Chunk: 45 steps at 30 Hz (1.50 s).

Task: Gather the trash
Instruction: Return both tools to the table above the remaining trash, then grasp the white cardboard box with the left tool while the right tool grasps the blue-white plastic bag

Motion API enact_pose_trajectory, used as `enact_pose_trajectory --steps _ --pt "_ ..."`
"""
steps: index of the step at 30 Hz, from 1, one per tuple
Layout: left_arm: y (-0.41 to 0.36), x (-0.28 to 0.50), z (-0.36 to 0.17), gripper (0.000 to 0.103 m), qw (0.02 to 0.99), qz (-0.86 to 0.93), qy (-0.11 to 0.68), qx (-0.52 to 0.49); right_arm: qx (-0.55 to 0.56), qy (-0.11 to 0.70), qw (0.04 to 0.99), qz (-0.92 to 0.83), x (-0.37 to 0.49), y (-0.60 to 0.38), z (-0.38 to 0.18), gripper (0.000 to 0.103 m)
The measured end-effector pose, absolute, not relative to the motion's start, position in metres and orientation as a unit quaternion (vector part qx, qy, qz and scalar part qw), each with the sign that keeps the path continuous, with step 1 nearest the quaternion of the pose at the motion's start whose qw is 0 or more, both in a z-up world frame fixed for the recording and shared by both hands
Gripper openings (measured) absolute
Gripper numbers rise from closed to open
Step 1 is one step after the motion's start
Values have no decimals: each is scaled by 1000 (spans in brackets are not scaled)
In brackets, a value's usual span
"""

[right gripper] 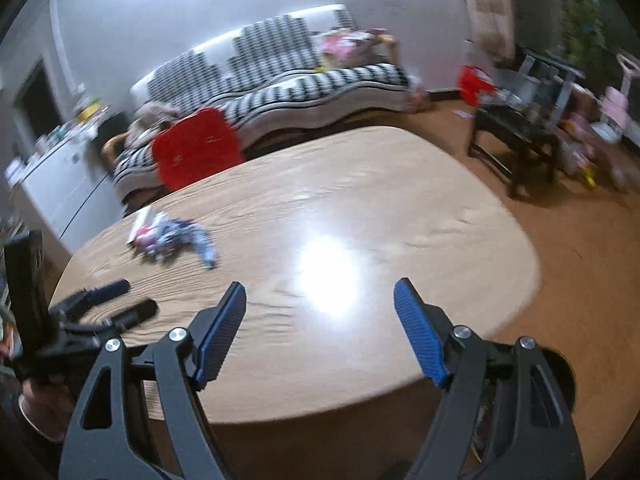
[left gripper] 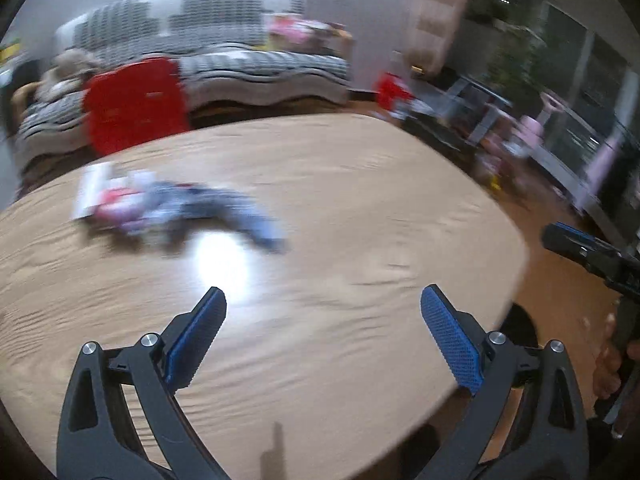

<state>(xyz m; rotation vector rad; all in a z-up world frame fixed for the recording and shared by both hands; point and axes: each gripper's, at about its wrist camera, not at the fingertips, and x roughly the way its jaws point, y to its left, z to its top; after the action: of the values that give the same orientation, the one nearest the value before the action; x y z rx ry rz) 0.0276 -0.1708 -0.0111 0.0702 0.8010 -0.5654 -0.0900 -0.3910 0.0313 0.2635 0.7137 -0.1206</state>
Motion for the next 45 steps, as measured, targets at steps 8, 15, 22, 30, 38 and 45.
enact_pose_trajectory --steps 8,15,22,30,38,45 --pt "-60 57 -6 95 906 -174 385 -2 97 356 929 9 -32 -316 29 74" --pt "-18 76 -13 95 914 -137 382 -2 57 371 926 38 25 -268 10 74" --pt "9 132 -28 95 912 -90 400 -25 37 399 915 48 79 -246 -24 74" --pt "7 214 -45 95 904 -74 416 -62 25 422 905 50 129 -236 -52 74" --pt "-21 281 -64 95 893 -97 439 -27 9 435 899 52 167 -228 -73 74" --pt "-19 302 -88 91 884 -96 457 -25 -19 452 890 49 187 -218 -92 58"
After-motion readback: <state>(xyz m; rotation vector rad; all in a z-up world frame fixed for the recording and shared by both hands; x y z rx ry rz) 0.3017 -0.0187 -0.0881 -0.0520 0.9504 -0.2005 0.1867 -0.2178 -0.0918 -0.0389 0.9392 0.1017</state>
